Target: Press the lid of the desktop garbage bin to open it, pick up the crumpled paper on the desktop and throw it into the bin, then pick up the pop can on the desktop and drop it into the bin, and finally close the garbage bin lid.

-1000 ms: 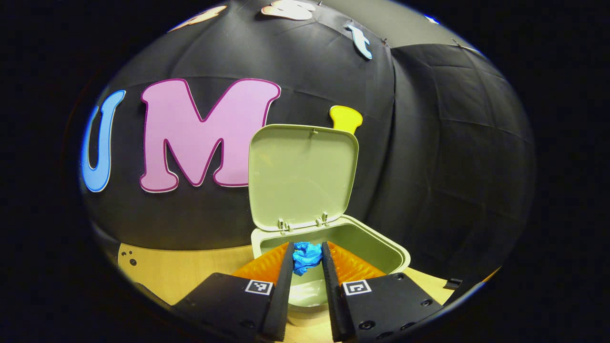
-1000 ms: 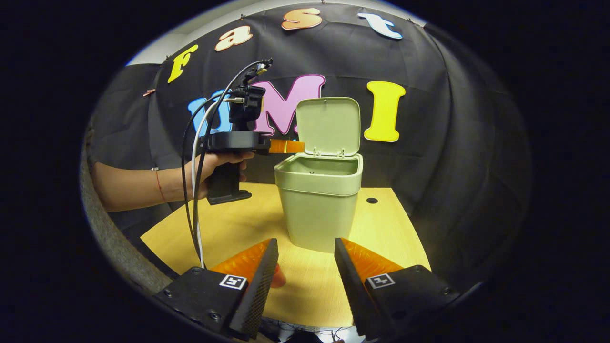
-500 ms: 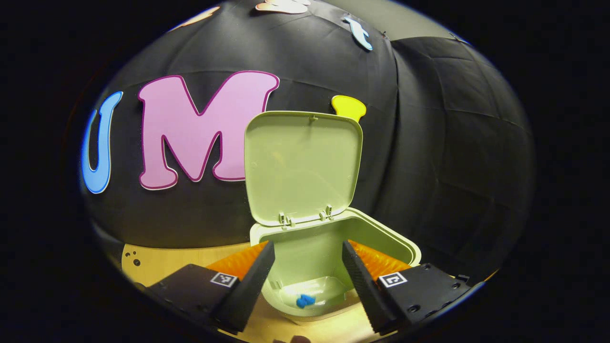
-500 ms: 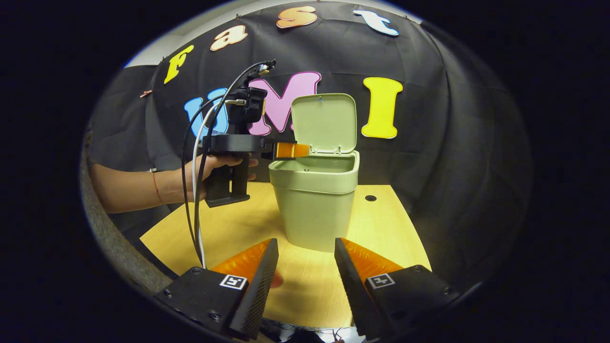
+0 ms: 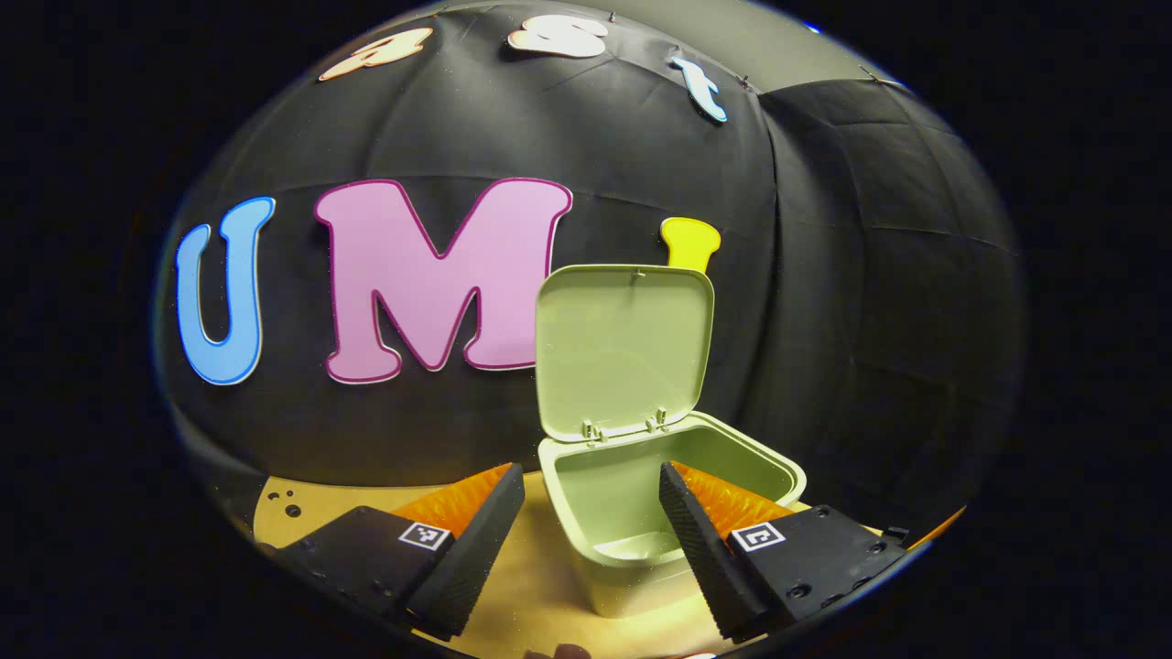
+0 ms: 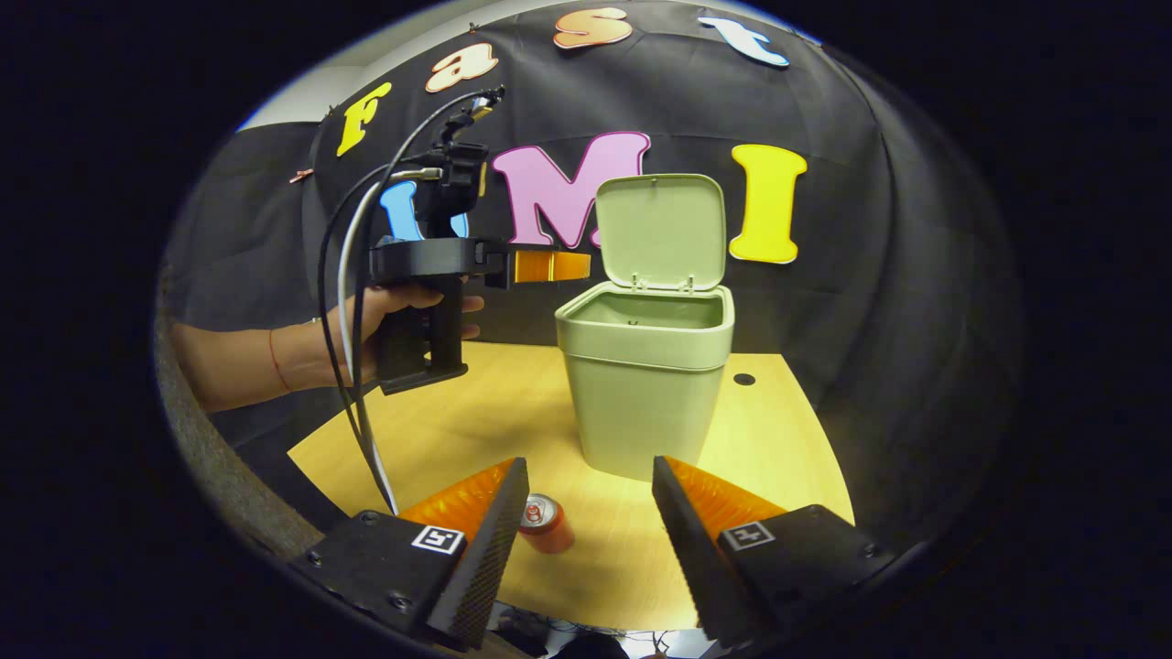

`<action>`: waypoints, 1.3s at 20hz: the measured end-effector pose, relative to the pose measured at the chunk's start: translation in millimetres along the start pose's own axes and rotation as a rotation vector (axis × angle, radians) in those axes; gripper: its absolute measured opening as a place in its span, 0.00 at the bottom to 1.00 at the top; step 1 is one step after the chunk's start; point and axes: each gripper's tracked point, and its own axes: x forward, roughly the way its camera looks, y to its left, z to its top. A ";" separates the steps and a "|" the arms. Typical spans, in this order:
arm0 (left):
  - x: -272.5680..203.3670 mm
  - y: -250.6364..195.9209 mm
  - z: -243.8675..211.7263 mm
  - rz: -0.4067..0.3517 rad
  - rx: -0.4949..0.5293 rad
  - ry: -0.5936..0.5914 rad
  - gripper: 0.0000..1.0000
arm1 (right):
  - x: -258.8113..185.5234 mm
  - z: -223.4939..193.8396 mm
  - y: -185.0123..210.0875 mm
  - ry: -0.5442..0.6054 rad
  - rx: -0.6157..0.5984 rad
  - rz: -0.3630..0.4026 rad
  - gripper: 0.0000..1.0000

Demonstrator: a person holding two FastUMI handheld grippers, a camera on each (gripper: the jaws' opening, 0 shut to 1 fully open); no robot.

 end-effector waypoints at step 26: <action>-246.5 107.2 -57.7 0.428 -0.058 0.025 0.96 | 93.1 -111.8 51.9 0.323 -0.155 0.180 0.96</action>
